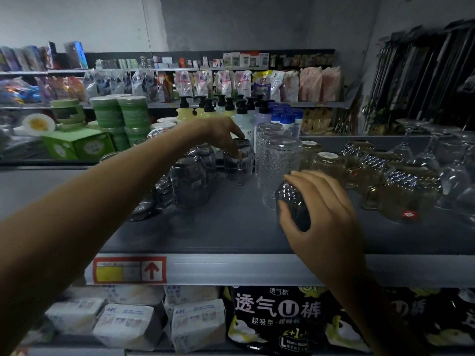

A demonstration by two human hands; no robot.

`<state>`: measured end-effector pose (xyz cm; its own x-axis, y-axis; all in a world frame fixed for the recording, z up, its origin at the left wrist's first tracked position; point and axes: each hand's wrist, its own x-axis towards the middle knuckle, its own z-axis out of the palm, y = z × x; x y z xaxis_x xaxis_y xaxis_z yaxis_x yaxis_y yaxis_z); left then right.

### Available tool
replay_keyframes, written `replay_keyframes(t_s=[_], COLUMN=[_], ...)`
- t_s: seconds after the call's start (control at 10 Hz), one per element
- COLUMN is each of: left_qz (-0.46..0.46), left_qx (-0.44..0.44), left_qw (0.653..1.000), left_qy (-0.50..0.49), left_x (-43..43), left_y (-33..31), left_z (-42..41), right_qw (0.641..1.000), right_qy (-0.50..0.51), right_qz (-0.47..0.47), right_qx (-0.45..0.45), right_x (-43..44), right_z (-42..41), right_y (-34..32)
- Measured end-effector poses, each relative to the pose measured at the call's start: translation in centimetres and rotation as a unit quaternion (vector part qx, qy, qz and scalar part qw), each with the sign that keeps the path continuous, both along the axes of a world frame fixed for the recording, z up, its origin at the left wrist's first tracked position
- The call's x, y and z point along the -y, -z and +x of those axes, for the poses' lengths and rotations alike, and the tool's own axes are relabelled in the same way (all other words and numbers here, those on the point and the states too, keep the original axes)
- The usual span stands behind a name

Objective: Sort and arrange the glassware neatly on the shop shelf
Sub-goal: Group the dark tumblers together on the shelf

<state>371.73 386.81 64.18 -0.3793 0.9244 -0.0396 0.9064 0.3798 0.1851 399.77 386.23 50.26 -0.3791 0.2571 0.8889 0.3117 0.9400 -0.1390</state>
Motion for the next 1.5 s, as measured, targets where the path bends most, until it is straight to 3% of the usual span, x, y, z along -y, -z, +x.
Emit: replay_keyframes(t_s=[0.4, 0.7, 1.1, 1.5], left_qz=[0.087, 0.063, 0.119, 0.062], left_qx=[0.000, -0.045, -0.030, -0.044], left_qw=[0.996, 0.997, 0.992, 0.997], left_qy=[0.029, 0.022, 0.015, 0.027], left_x=[0.2, 0.0, 0.6, 0.6], left_y=[2.0, 1.4, 2.5, 1.4], left_z=[0.8, 0.7, 0.1, 0.6], right_qw=[1.000, 1.000, 1.000, 1.000], right_qy=[0.005, 0.003, 0.006, 0.014], right_qz=[0.007, 0.004, 0.010, 0.015], right_qx=[-0.003, -0.007, -0.002, -0.003], right_x=[0.1, 0.1, 0.1, 0.2], right_z=[0.1, 0.0, 0.1, -0.1], right_y=[-0.1, 0.0, -0.1, 0.0])
